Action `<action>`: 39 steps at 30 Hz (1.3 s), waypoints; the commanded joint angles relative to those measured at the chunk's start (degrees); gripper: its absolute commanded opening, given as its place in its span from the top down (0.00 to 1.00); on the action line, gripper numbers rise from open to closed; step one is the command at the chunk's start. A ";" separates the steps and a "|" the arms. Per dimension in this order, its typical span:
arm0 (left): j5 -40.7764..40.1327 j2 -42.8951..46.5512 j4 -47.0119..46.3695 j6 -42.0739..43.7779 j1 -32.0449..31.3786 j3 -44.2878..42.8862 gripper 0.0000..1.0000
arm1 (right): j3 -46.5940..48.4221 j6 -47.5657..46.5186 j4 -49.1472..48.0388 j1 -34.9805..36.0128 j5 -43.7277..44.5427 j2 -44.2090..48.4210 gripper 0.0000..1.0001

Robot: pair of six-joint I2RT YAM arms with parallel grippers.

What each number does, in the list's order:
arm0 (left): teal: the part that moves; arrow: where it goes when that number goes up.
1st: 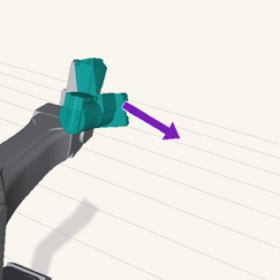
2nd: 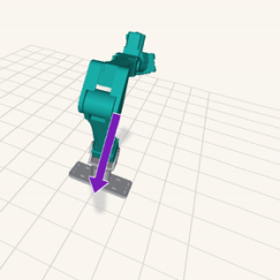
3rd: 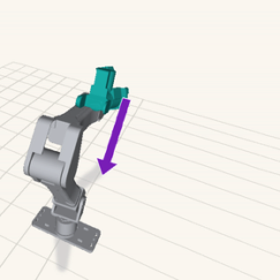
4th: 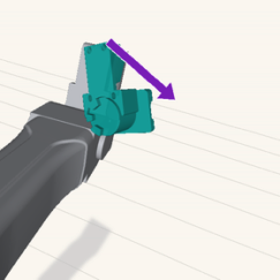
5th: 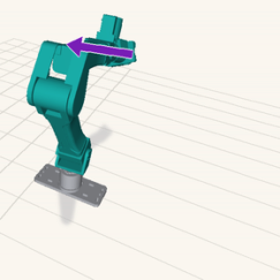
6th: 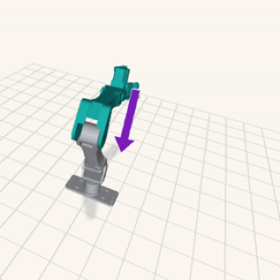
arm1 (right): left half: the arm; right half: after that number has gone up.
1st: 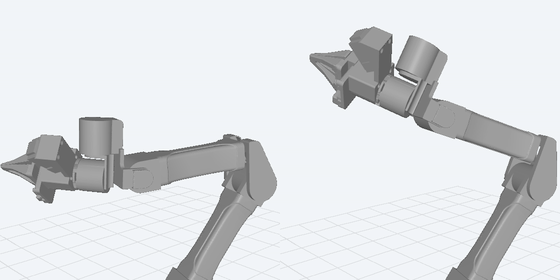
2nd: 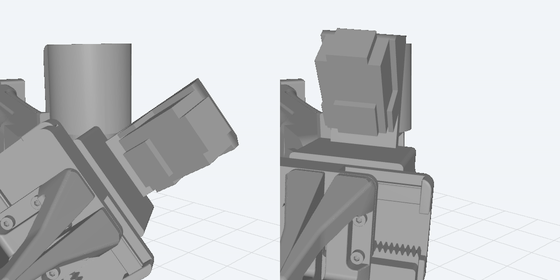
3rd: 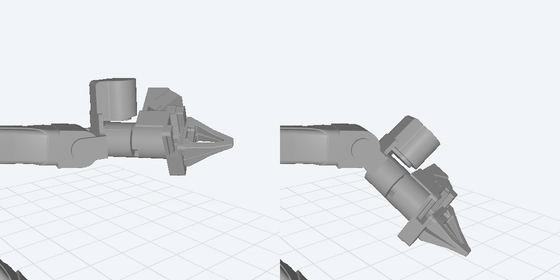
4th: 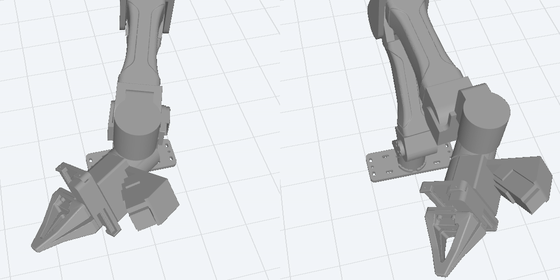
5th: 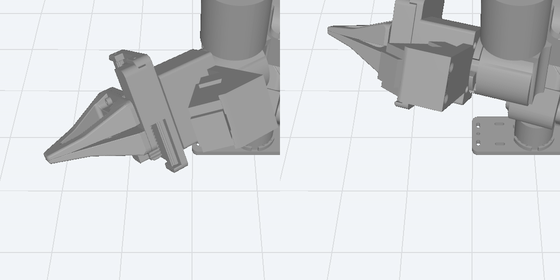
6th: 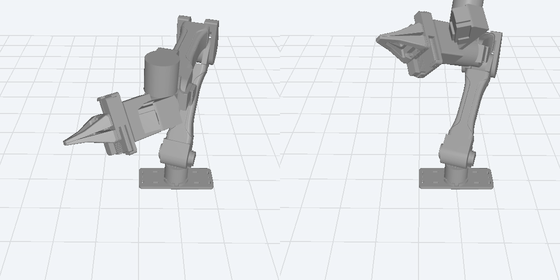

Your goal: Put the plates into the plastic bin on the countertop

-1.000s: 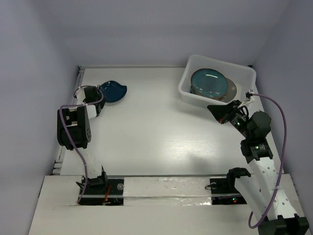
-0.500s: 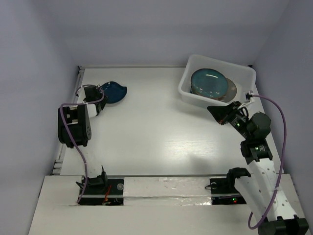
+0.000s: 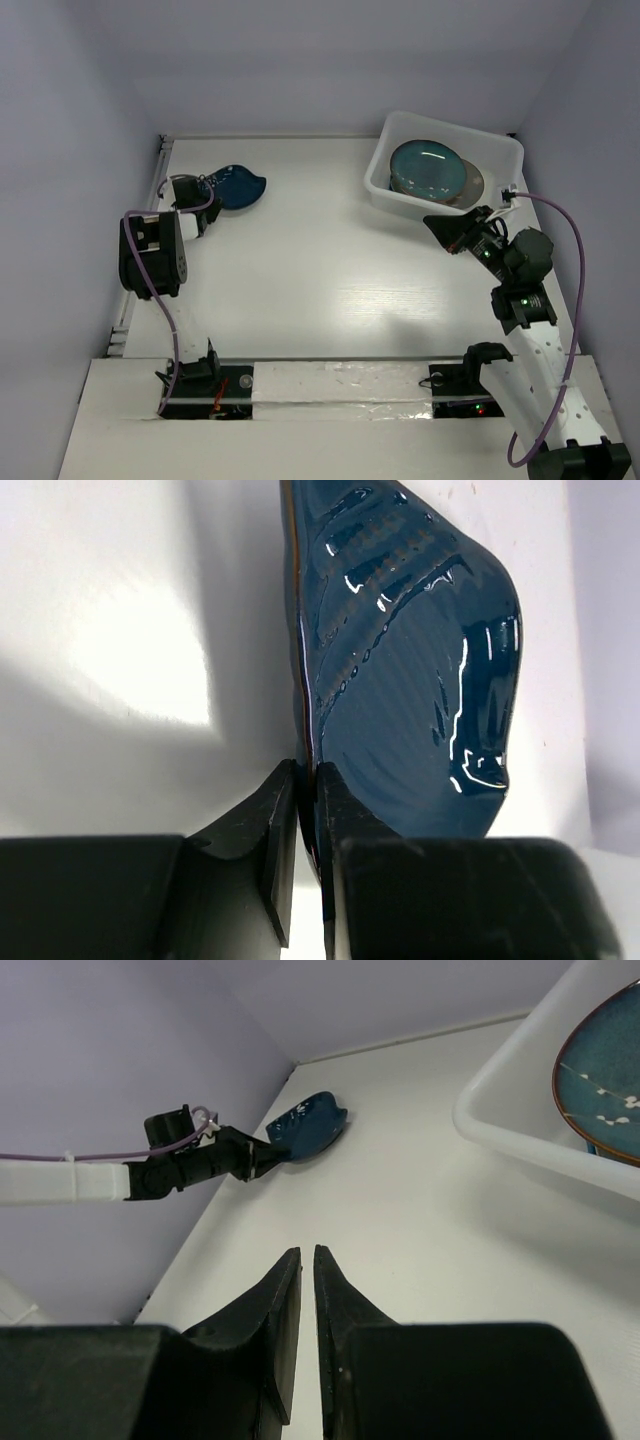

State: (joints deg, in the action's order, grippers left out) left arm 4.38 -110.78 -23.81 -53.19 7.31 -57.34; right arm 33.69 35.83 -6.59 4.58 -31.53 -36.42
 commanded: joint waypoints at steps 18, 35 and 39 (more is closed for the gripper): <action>2.47 18.24 0.70 2.39 -27.85 -14.45 1.00 | 4.53 -1.12 2.89 0.52 2.35 6.54 0.87; -1.65 -15.93 9.66 2.57 -47.91 -63.65 1.00 | 10.16 -1.29 10.10 0.52 2.70 11.46 0.87; -1.92 -23.06 10.00 1.95 -49.67 -73.15 1.00 | 10.78 -2.52 11.33 0.52 2.96 11.99 0.87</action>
State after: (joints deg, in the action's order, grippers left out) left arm 3.20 -134.65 -6.35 -49.52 -41.87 -120.97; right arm 41.69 34.96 3.70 4.58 -28.93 -25.02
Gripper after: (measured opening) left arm 0.065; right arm 0.131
